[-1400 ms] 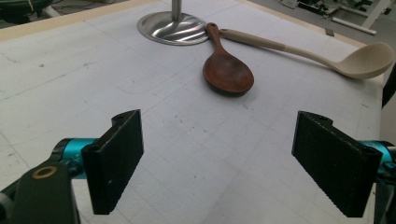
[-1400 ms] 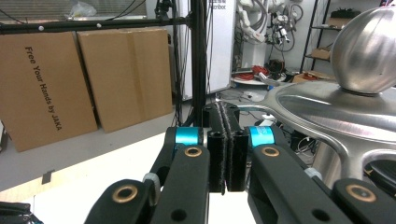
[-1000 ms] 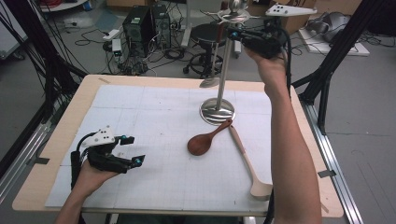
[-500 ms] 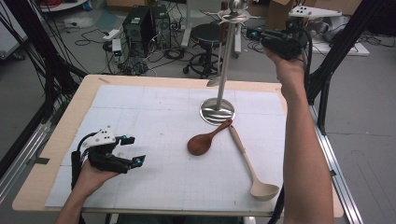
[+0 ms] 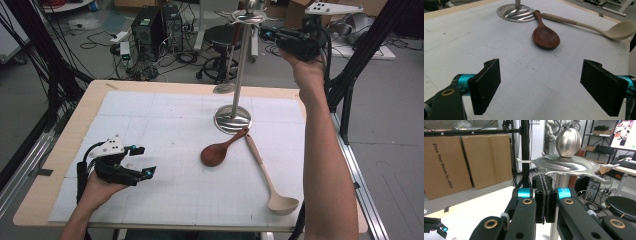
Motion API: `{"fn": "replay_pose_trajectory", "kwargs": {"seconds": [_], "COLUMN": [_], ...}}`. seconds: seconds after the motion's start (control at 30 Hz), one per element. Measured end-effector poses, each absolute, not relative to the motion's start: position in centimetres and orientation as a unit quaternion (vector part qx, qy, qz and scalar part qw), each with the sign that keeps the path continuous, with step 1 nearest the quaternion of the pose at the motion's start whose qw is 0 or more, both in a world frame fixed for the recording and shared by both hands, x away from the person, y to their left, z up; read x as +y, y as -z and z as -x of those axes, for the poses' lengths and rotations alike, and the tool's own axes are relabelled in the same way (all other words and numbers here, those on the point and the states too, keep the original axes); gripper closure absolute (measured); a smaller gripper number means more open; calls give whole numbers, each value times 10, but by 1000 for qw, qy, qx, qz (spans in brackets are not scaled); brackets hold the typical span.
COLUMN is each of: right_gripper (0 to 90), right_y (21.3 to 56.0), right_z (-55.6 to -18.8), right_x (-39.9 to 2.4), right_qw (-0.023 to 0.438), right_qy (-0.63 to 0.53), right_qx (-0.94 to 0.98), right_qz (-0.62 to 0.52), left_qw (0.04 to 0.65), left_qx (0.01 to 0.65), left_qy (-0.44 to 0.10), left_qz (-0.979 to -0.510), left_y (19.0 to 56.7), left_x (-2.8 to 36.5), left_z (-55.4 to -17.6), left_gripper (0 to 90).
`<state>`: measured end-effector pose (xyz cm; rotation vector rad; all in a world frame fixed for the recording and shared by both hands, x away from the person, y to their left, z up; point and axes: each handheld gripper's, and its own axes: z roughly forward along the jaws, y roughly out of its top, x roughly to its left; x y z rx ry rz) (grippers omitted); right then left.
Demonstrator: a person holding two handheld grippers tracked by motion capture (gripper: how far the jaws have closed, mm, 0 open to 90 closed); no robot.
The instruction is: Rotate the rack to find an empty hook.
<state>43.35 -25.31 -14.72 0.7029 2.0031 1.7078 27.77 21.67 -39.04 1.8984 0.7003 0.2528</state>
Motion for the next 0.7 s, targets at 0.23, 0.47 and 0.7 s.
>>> {"fn": "replay_pose_trajectory", "kwargs": {"seconds": [0.23, 0.47, 0.7], "right_gripper": [899, 899, 899], "right_y": [147, 147, 148], "right_z": [-434, -436, -437], "right_x": [-243, -232, -227], "right_qw": [202, 200, 197], "right_qy": [-613, -610, -610], "right_qx": [724, 729, 730], "right_qz": [-244, -238, -238], "left_qw": [524, 526, 527], "left_qx": [292, 293, 291], "left_qy": [-107, -105, -106], "left_qz": [-792, -791, -791], "left_y": [390, 390, 389], "left_x": [217, 217, 217], "left_z": [-278, -277, -277], "left_gripper": [174, 174, 174]}}
